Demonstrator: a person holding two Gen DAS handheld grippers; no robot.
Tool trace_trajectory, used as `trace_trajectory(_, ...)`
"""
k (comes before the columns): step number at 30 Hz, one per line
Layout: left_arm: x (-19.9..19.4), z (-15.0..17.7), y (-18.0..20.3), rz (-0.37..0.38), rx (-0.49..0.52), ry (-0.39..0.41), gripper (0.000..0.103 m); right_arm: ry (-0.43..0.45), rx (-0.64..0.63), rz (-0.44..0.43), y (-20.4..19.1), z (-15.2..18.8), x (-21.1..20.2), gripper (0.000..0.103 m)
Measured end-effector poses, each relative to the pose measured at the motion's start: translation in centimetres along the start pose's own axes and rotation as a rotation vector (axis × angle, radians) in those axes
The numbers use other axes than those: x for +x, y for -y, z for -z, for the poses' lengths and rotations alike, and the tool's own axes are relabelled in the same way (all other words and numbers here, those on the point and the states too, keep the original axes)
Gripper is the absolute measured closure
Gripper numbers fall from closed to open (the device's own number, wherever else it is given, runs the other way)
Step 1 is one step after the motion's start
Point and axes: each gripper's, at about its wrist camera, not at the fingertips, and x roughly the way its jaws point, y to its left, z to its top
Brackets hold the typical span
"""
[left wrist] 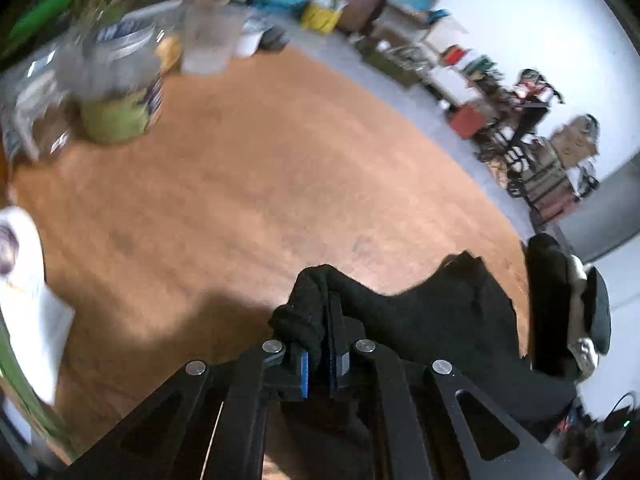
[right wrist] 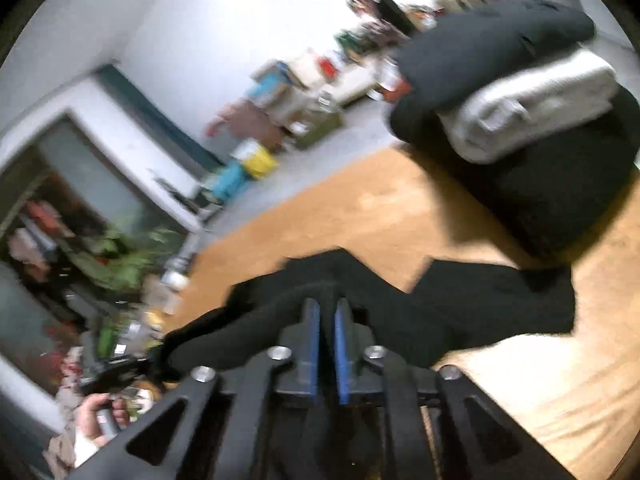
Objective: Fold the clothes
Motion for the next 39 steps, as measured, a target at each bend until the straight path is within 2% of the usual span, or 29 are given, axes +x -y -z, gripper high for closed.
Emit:
trace_trajectory(3,0.3,-0.1,0.3,0.065,0.002,-0.023,0.094,-0.042,-0.017,0.056,-0.3,0.2,0.8,0.065)
trace_trajectory(4,0.4,-0.1,0.4,0.086,0.003,-0.030,0.094,-0.022,-0.027,0.065,-0.8,0.3,0.6,0.050)
trace_trajectory(7,0.7,-0.1,0.8,0.151,0.006,-0.053,0.094,0.081,-0.061,0.124,-2.9,0.4,-1.2,0.045)
trace_trajectory(9,0.9,-0.2,1.0,0.194,0.007,-0.068,0.093,0.200,-0.066,0.146,-5.6,0.6,-3.3,0.039)
trace_trajectory(11,1.1,-0.2,1.2,0.237,0.009,-0.083,0.082,0.310,-0.068,0.122,-8.5,1.0,-5.8,0.019)
trace_trajectory(13,1.4,-0.2,1.3,0.278,0.004,-0.107,0.044,0.394,-0.102,0.101,-11.4,1.6,-8.7,0.004)
trace_trajectory(14,1.8,-0.1,1.1,0.269,0.000,-0.126,0.037,0.398,-0.131,0.093,-12.7,2.0,-9.3,0.000)
trace_trajectory(15,1.8,0.1,1.3,0.201,0.038,-0.116,0.030,0.401,-0.160,0.086,-14.0,2.4,-10.0,0.000)
trace_trajectory(16,1.6,0.4,1.7,0.110,0.097,-0.094,0.030,0.402,-0.187,0.077,-15.2,2.8,-10.6,0.000)
trace_trajectory(17,1.5,0.7,2.2,0.038,0.147,-0.073,0.030,0.385,-0.201,0.066,-15.8,3.1,-10.7,0.000)
trace_trajectory(19,1.6,1.2,2.9,0.014,0.183,-0.063,0.029,0.298,-0.188,0.055,-16.1,3.2,-9.6,0.000)
trace_trajectory(21,2.1,1.5,3.7,0.015,0.216,-0.077,0.027,0.127,-0.169,0.025,-16.2,3.2,-7.0,0.000)
trace_trajectory(23,2.7,1.9,4.6,-0.026,0.267,-0.078,0.026,-0.070,-0.139,-0.030,-16.1,3.3,-4.0,0.000)
trace_trajectory(25,3.0,2.2,5.1,-0.042,0.292,-0.081,0.026,-0.206,-0.102,-0.081,-15.6,4.0,-1.9,0.000)
trace_trajectory(27,3.7,2.3,5.8,-0.046,0.308,-0.082,0.026,-0.301,-0.081,-0.090,-14.8,4.8,0.2,0.000)
trace_trajectory(30,4.7,2.2,6.7,-0.045,0.318,-0.080,0.026,-0.355,-0.054,-0.088,-13.6,5.0,1.8,0.000)
trace_trajectory(34,4.8,2.1,6.7,-0.076,0.329,-0.082,0.026,-0.287,-0.078,-0.096,-13.0,4.1,1.4,0.000)
trace_trajectory(36,4.6,2.0,6.5,-0.094,0.333,-0.078,0.026,-0.269,-0.140,-0.102,-12.2,3.8,1.3,0.000)
trace_trajectory(38,4.0,2.0,6.2,-0.093,0.322,-0.067,0.026,-0.272,-0.198,-0.040,-10.5,2.9,1.7,0.000)
trace_trajectory(39,3.6,1.9,6.0,-0.090,0.313,-0.059,0.026,-0.281,-0.198,0.041,-8.9,2.5,2.3,0.000)
